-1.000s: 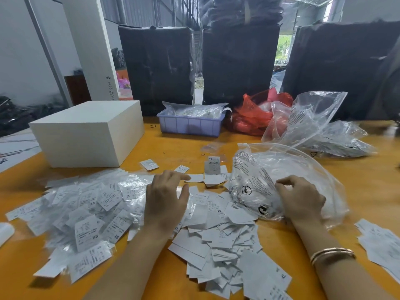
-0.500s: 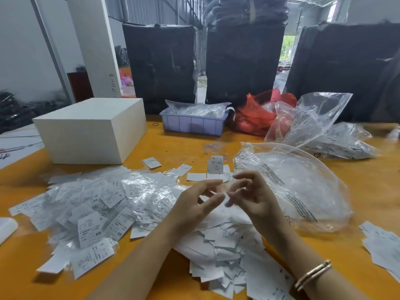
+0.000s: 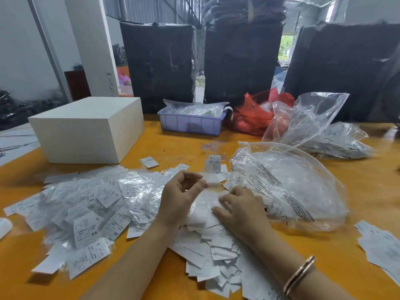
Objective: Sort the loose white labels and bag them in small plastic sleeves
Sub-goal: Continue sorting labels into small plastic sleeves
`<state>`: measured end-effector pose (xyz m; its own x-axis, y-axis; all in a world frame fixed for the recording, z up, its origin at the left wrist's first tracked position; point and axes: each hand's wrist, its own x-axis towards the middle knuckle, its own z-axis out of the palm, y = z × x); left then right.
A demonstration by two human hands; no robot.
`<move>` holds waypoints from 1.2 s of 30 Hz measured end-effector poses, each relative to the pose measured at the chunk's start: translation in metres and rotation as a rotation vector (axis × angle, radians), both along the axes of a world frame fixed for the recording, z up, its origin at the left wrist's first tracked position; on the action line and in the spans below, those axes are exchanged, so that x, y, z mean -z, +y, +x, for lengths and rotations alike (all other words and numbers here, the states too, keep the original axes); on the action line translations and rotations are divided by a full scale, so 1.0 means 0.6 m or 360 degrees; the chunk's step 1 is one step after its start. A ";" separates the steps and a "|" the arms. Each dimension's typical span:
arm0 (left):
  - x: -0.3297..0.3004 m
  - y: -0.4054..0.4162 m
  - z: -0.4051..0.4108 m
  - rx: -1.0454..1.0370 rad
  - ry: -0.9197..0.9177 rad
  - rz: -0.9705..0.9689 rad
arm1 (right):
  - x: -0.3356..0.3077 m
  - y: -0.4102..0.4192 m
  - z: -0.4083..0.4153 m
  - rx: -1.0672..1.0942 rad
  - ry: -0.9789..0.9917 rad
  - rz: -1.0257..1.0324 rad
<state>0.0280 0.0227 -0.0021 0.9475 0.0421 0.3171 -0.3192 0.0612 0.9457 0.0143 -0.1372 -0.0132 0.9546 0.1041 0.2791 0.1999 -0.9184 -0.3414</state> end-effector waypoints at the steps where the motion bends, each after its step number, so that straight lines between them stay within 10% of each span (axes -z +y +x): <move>1: 0.001 0.000 0.001 -0.0023 -0.0012 0.0020 | 0.000 0.000 0.000 0.0003 0.0014 0.0057; 15: 0.004 0.000 0.003 -0.0168 -0.0113 0.0108 | -0.023 -0.005 -0.003 -0.0022 0.0288 0.0852; 21: 0.003 0.001 0.002 -0.0144 -0.0089 0.0139 | -0.022 -0.018 -0.002 0.0085 0.0221 0.1787; 36: -0.001 -0.004 -0.006 -0.0044 -0.0331 0.0520 | -0.027 -0.022 -0.010 -0.0334 0.0015 0.2423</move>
<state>0.0242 0.0203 -0.0016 0.8613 -0.0680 0.5036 -0.5038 -0.2438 0.8287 0.0086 -0.1506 0.0031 0.9620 -0.1369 0.2363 0.2695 0.3351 -0.9028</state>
